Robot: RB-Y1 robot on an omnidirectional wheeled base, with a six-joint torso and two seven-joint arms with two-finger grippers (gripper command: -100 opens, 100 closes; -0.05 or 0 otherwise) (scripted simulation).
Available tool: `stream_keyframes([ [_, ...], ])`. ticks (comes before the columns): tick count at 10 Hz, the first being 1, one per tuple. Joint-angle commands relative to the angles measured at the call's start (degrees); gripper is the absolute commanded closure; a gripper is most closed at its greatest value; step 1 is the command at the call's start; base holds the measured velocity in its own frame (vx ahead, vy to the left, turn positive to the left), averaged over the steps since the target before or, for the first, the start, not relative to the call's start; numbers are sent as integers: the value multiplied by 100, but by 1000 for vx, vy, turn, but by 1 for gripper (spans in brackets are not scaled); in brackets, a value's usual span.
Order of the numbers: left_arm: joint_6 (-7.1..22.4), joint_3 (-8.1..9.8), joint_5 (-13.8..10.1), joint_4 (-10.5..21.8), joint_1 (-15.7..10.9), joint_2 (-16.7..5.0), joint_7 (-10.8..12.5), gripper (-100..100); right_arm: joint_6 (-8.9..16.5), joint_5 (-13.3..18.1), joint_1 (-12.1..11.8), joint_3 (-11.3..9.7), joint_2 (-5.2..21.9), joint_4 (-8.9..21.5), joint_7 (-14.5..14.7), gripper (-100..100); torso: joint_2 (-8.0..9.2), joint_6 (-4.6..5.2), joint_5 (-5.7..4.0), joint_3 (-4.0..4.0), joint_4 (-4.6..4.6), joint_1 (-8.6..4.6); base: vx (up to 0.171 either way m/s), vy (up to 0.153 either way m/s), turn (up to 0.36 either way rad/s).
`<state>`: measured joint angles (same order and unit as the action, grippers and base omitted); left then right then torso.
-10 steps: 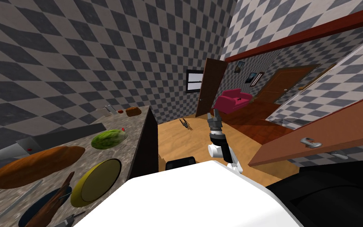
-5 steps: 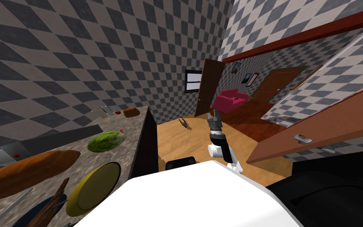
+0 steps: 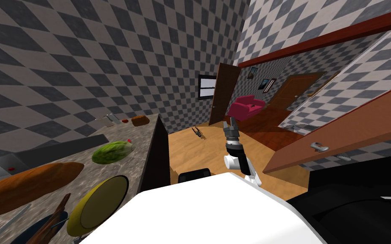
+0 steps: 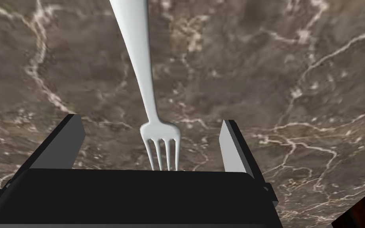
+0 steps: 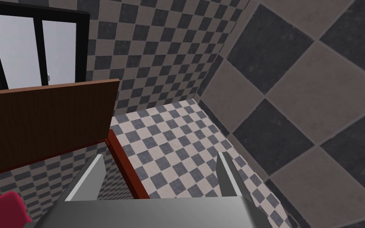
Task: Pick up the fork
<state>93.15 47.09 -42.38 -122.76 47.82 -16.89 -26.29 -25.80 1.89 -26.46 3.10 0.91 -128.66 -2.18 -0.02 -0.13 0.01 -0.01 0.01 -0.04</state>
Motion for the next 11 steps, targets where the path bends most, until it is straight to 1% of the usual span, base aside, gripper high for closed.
stream_keyframes([
  [1, 0, 0, 0, 0, 0, 0, 0, -100, 0, 0, 0, 0, 0, 0, 0, 0, 0, 0, 0, 0, 0, 0, -14, -5, -4],
  [2, -19, -5, 4, 10, -1, 1, -4, 100, 0, 0, 0, 0, 0, 0, 0, 0, -5, 0, 0, -2, -1, 1, 0, 0, 0],
  [6, -10, 4, 5, 3, 6, -3, -1, 100, 0, 0, 0, 0, 0, 0, 0, 0, -17, 6, 23, -9, -1, 33, -1, 0, 3],
  [7, -10, 4, 5, 3, 6, -3, -1, 0, 0, 0, 0, 0, 0, 0, 0, 0, -17, 6, 23, -9, -1, 33, 0, 0, 0],
  [8, 135, 94, -80, -173, 52, 13, 12, 100, 0, 0, -1, 0, 0, 0, 0, 0, -17, 6, 22, -9, -1, 33, 25, 9, 40],
  [10, 339, 246, -216, -414, 137, 24, 25, 100, 0, 0, -1, 1, 0, 0, 0, 0, -28, 5, 18, -14, -2, 32, 42, 15, 46],
  [11, 244, 179, -157, -321, 110, 32, 17, 100, 0, 0, -1, 1, 0, 0, 0, 0, -29, 5, 14, -15, -3, 30, 18, 5, 12],
])
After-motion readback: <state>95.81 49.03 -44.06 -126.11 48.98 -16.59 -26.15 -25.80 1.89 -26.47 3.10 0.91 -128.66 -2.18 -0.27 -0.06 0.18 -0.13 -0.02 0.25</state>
